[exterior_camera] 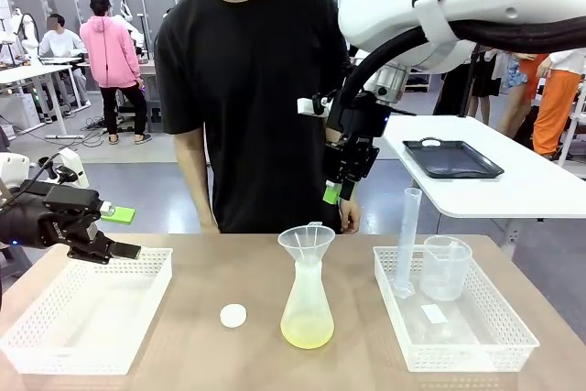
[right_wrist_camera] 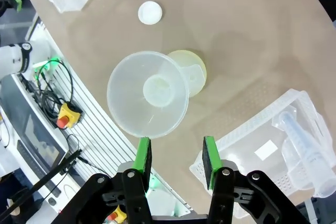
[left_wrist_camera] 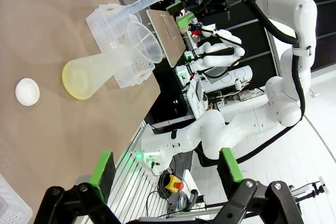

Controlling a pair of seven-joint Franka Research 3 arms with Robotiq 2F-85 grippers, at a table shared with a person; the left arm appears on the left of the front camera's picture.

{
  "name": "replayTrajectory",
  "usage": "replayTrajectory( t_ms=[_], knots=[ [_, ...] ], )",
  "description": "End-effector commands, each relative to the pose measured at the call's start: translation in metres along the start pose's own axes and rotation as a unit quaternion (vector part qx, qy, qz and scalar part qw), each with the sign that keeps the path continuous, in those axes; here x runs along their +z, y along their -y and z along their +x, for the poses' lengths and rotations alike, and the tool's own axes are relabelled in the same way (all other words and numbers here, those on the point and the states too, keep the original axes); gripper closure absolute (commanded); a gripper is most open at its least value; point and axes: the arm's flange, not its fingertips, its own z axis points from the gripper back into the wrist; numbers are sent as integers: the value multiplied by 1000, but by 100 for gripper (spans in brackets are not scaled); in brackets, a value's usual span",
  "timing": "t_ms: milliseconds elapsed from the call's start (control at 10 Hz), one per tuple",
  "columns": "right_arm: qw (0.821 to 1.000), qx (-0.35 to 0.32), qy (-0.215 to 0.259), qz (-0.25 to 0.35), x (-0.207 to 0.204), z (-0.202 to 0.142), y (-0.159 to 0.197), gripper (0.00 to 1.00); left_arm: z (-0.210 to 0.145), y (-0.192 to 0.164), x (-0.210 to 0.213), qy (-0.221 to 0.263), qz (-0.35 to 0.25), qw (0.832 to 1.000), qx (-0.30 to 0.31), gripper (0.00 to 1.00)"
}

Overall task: Prepare the solutions needed for the experiment.
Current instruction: Once the solution is in the Big flask , pick up the Plastic Funnel and place it back into the right Organizing basket.

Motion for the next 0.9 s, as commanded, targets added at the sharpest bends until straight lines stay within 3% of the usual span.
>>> replayTrajectory(
  t_ms=[0, 800],
  knots=[
    [999, -24, -28, -9, -8, 15, -2, 49, -2, -1, 0, -4, -5, 1000, -10, 0],
    [995, -55, -75, 31, -56, 26, -8, 49, -2, -1, 0, -4, -5, 1000, -10, 0]
  ],
)
